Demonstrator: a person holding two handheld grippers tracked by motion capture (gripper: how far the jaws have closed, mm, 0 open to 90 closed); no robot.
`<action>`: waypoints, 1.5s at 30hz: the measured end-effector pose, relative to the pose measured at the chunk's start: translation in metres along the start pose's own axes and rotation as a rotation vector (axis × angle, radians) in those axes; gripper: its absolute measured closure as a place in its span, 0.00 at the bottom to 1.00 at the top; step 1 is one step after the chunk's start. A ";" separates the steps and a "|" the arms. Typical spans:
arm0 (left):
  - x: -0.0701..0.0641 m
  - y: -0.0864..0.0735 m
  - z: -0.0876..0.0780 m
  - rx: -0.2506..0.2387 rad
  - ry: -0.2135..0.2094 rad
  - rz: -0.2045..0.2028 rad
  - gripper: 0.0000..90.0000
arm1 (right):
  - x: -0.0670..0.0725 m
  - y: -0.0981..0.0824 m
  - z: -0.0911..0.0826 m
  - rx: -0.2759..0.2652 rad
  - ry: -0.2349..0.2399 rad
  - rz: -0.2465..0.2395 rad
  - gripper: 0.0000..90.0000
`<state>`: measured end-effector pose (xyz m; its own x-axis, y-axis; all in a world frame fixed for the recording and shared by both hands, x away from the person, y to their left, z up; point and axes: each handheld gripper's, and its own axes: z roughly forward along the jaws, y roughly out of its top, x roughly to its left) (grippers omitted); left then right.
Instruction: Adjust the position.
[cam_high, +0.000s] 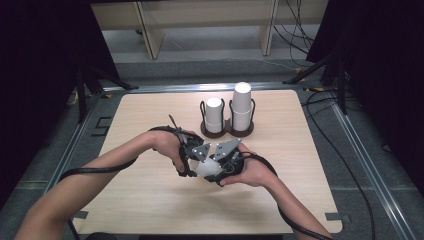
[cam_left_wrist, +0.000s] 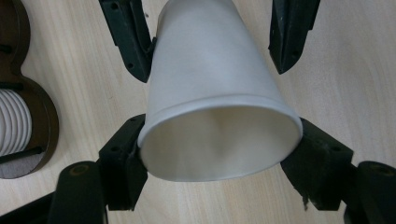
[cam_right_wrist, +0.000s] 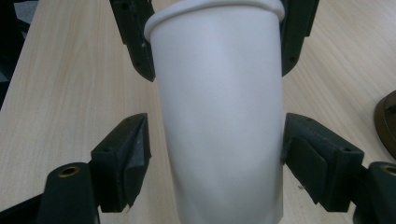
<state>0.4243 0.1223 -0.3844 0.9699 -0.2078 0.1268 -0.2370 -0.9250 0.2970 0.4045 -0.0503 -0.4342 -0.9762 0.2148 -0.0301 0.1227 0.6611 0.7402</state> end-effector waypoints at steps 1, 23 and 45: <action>0.000 0.000 0.000 0.000 0.000 0.001 0.31 | 0.001 0.000 0.000 0.008 0.001 0.016 0.28; -0.003 0.003 -0.001 -0.015 0.002 0.013 0.31 | -0.002 -0.002 0.006 0.018 -0.010 -0.016 0.35; 0.004 -0.018 -0.005 -0.201 0.074 -0.013 0.16 | 0.005 -0.024 -0.004 -0.097 -0.098 -0.014 0.38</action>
<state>0.4321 0.1401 -0.3841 0.9680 -0.1657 0.1885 -0.2380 -0.8440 0.4806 0.3959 -0.0678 -0.4492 -0.9551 0.2780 -0.1028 0.0863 0.5928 0.8007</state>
